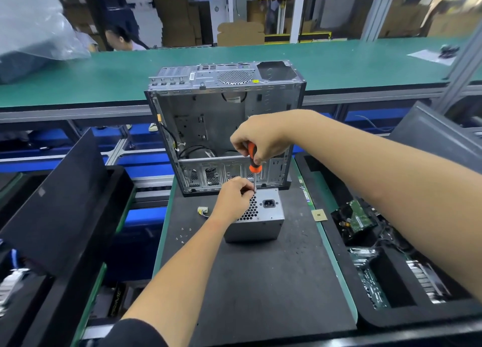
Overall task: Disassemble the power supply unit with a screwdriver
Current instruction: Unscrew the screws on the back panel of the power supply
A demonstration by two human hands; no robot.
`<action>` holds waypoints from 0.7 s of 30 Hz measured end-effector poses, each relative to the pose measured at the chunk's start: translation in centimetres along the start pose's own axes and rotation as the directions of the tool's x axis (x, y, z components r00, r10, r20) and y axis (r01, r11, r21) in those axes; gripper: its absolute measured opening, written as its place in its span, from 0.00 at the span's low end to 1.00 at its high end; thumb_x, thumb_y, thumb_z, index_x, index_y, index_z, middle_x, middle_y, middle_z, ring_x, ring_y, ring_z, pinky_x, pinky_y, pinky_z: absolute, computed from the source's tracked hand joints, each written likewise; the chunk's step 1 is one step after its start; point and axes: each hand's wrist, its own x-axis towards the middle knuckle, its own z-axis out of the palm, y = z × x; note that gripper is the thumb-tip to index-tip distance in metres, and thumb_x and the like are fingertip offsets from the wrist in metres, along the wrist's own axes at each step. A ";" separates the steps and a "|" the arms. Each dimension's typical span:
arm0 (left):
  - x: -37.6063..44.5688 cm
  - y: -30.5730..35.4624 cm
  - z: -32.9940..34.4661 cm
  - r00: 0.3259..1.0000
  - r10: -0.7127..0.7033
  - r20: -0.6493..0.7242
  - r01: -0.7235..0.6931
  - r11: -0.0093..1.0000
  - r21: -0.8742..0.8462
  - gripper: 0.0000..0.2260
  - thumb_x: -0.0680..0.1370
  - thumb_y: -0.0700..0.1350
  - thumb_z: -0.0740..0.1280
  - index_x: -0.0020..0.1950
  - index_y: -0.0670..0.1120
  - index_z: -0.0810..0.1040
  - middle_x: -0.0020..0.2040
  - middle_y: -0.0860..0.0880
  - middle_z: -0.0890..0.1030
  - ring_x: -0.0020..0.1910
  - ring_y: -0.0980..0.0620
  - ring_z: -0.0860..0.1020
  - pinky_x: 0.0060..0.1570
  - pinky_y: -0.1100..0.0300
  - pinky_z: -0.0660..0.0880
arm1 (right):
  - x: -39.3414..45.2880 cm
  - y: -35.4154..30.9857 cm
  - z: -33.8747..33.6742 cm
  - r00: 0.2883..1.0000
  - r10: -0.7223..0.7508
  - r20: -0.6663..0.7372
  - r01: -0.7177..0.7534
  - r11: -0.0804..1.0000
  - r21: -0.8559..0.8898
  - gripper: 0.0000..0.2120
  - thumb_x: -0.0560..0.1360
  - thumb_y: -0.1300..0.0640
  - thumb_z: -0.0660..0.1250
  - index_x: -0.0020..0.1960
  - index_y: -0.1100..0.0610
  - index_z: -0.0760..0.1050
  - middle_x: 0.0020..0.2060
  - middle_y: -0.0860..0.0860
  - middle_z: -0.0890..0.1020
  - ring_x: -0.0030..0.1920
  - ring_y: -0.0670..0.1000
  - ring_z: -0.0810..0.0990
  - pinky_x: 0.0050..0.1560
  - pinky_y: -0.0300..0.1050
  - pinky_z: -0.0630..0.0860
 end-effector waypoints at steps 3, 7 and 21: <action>-0.1 0.0 0.0 1.000 -0.001 0.001 0.001 1.000 -0.007 0.06 0.76 0.37 0.66 0.45 0.46 0.80 0.45 0.51 0.78 0.41 0.59 0.75 0.41 0.79 0.66 | -0.4 0.7 0.1 0.998 0.045 -0.045 -0.037 0.987 0.155 0.13 0.68 0.54 0.77 0.48 0.50 0.76 0.42 0.44 0.79 0.45 0.51 0.79 0.44 0.46 0.76; -0.1 -0.1 0.2 1.000 0.015 -0.007 -0.015 1.000 0.011 0.06 0.75 0.36 0.65 0.44 0.46 0.80 0.45 0.51 0.78 0.44 0.55 0.76 0.47 0.68 0.70 | -0.3 0.7 1.6 0.976 0.173 -0.130 -0.145 0.969 0.198 0.17 0.70 0.43 0.72 0.39 0.56 0.75 0.27 0.48 0.81 0.32 0.53 0.84 0.32 0.42 0.74; -0.2 -0.1 0.4 0.999 0.039 0.005 -0.040 0.999 0.016 0.08 0.76 0.35 0.64 0.43 0.48 0.77 0.44 0.53 0.76 0.47 0.52 0.74 0.52 0.59 0.71 | -1.2 0.3 -0.4 0.993 0.121 0.004 -0.121 0.993 -0.008 0.09 0.74 0.62 0.67 0.53 0.56 0.72 0.41 0.48 0.75 0.39 0.50 0.71 0.33 0.42 0.64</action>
